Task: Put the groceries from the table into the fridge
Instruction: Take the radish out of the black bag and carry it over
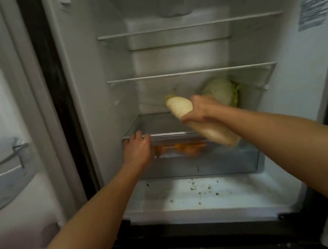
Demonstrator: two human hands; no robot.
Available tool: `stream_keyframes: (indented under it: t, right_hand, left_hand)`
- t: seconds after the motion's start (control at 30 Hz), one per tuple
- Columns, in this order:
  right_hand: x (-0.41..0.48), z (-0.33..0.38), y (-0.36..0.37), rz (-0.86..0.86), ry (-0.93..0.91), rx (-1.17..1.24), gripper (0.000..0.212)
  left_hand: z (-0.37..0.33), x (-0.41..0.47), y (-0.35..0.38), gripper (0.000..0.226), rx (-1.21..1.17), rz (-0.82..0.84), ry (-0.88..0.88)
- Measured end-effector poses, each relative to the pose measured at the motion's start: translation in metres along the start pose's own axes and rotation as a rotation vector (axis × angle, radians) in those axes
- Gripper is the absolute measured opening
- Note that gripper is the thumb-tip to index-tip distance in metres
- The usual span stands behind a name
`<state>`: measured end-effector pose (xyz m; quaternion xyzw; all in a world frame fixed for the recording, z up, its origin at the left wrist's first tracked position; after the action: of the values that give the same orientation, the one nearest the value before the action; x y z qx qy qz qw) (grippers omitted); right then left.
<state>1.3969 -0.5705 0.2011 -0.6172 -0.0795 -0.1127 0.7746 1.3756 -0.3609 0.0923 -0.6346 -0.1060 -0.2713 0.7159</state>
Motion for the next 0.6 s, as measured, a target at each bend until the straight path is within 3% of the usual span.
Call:
stream_keyframes:
  t: [0.17, 0.3, 0.43, 0.6]
  right_hand:
    - [0.057, 0.037, 0.024, 0.194, 0.013, 0.146, 0.066]
    - [0.095, 0.066, 0.049, 0.327, 0.052, 0.303, 0.057]
    - [0.131, 0.092, 0.074, 0.389, 0.074, 0.386, 0.070]
    - [0.162, 0.120, 0.097, 0.416, 0.053, 0.394, 0.070]
  left_hand:
    - [0.032, 0.026, 0.021, 0.031, 0.040, -0.121, -0.044]
    - [0.043, 0.042, 0.043, 0.042, 0.048, -0.194, -0.019]
    - [0.045, 0.046, 0.063, 0.042, 0.012, -0.304, -0.043]
    - [0.044, 0.047, 0.069, 0.038, -0.007, -0.354, -0.089]
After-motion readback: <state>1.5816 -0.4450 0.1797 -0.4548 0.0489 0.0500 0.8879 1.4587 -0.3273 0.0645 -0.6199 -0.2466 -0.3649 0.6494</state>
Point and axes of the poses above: each hand's wrist, its own x-axis towards the middle knuckle, its own y-axis out of the palm, z = x × y, the point moved 2 cm from there along x, towards the middle knuckle, and after that the axes turned 13 degrees about y, right-handed, at the moved point
